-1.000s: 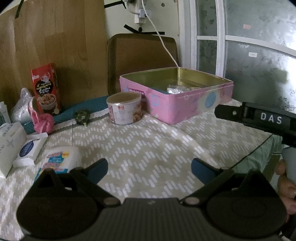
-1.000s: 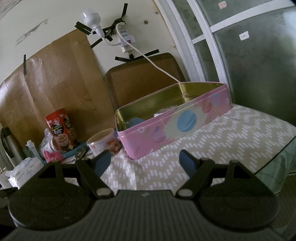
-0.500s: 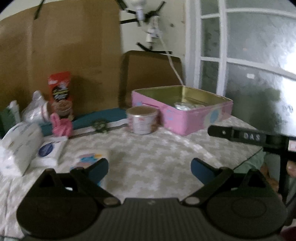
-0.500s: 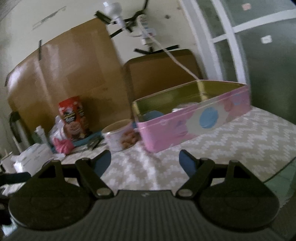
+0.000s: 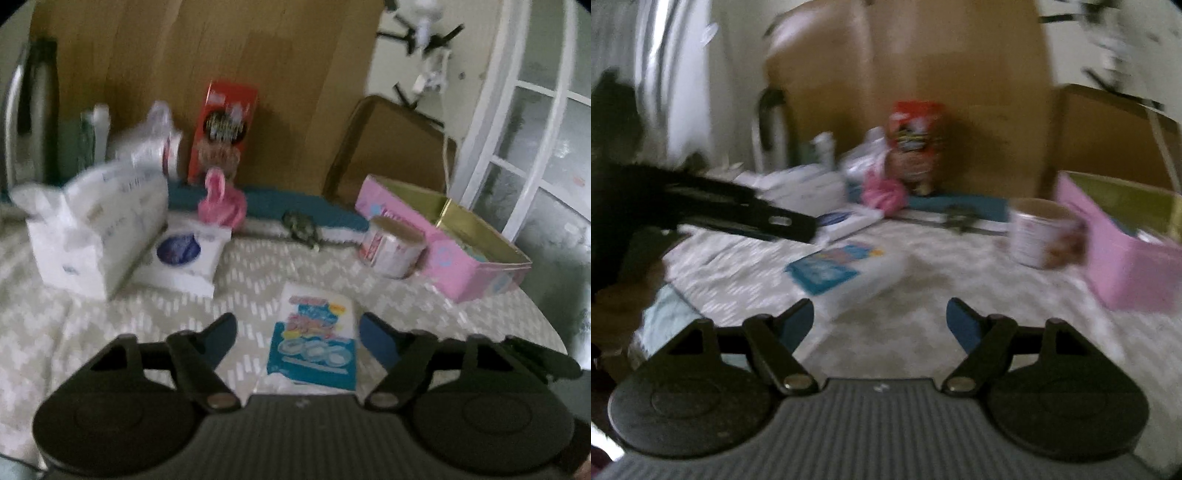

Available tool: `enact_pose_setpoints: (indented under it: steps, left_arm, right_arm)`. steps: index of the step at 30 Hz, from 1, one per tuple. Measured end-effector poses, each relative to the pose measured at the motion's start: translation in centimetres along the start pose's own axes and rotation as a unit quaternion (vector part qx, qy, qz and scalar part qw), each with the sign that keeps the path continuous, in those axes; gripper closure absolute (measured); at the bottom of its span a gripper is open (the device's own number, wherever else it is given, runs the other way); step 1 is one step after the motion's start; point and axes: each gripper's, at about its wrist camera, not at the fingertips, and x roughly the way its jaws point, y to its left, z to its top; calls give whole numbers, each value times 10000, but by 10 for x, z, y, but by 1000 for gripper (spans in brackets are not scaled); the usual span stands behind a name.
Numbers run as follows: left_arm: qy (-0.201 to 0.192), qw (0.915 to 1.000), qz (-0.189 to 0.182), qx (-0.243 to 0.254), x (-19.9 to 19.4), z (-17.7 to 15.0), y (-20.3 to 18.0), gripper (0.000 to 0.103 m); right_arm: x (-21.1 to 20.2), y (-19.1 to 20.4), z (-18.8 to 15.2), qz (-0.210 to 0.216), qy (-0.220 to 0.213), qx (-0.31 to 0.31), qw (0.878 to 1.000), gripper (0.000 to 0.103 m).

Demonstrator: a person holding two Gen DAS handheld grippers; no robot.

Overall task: Organize soft objects
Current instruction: 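Grasp the white-and-blue wipes pack with the left tool, then lower the wipes pack into the pink tin and open the left tool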

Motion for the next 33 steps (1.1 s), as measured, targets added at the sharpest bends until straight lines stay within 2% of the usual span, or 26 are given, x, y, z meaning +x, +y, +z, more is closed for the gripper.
enact_pose_setpoints:
  steps: [5, 7, 10, 13, 16, 19, 22, 26, 27, 28, 29, 31, 33]
  left_arm:
    - [473, 9983, -157, -300, 28, -7, 7, 47]
    - [543, 9960, -502, -500, 31, -10, 5, 53]
    - [437, 9983, -343, -166, 28, -11, -17, 54]
    - [254, 9985, -481, 105, 24, -1, -40, 55]
    - [30, 9963, -749, 410, 26, 17, -72, 55]
    - [-115, 9921, -1043, 682, 40, 38, -108, 55]
    - [-202, 9865, -1292, 988, 68, 54, -149, 53]
    - [-147, 9830, -1496, 1054, 109, 72, -193, 52]
    - [-152, 9837, -1443, 1062, 119, 75, -203, 49]
    - [-163, 9851, -1314, 1099, 130, 78, -214, 38]
    - [-201, 9866, -1135, 1155, 140, 81, -224, 33]
    - [-228, 9878, -834, 1294, 155, 81, -236, 33]
    - [-134, 9892, -701, 1280, 158, 80, -237, 33]
  right_arm:
    - [38, 12, 7, 165, 369, -274, 9988, 25]
    - [50, 15, 5, 264, 581, -350, 9973, 46]
    - [43, 12, 0, 196, 458, -276, 9984, 52]
    - [25, -1, 1, 40, 134, -95, 9999, 53]
    - [-1, -14, 3, -415, -426, -163, 9981, 53]
    - [-23, -41, 9, -867, -774, -115, 9932, 53]
    - [-35, -75, 15, -1269, -915, -35, 9877, 53]
    - [-43, -123, 18, -1818, -920, -2, 9790, 54]
    - [-43, -134, 19, -1976, -897, 12, 9762, 54]
    - [-38, -150, 20, -2179, -859, 67, 9722, 53]
    - [-35, -164, 21, -2383, -836, 134, 9675, 53]
    - [-23, -196, 21, -2889, -637, 309, 9547, 46]
    - [-28, -216, 15, -3068, -624, 690, 9472, 46]
